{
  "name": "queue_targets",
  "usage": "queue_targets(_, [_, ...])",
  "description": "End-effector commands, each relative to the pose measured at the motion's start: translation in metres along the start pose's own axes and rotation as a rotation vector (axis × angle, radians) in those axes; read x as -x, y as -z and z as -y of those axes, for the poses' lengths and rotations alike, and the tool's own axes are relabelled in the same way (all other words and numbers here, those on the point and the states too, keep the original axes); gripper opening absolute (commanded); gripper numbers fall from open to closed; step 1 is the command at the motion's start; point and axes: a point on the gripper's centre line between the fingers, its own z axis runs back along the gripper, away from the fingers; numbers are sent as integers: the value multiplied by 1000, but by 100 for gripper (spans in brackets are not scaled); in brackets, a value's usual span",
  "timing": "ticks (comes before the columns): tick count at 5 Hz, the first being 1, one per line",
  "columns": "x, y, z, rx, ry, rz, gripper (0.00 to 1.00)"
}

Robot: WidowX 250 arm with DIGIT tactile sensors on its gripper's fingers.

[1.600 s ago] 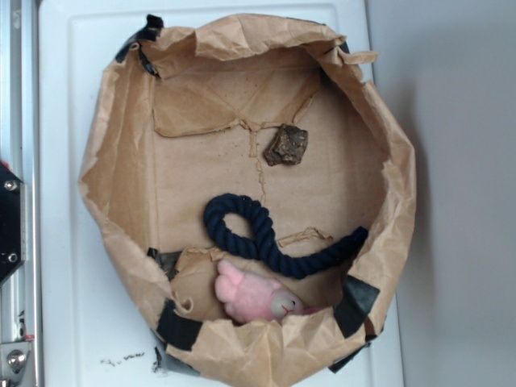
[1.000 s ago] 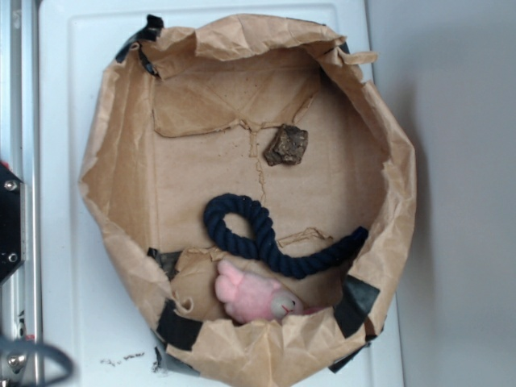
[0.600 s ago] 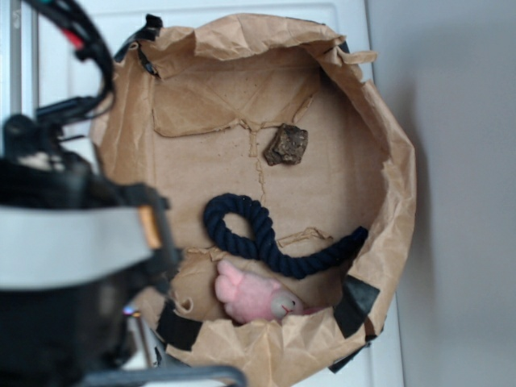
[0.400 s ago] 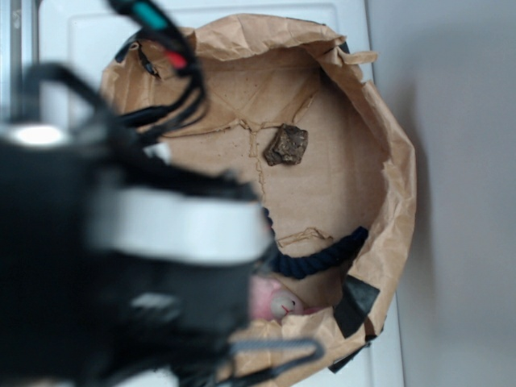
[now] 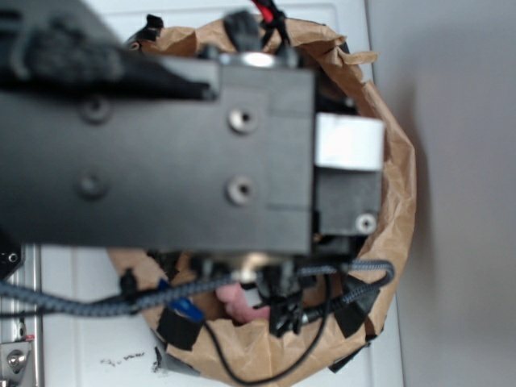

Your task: Grab the rock.

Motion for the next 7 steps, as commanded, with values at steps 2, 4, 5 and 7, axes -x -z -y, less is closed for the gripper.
queue_targets(2, [-7,11,-11,5,63,103,100])
queue_targets(4, [-32,76,-11,-11,3,141,100])
queue_targets(5, [-47,95,-12,-39,-21,127,100])
queue_targets(7, [-64,128,-22,-155,-38,87,100])
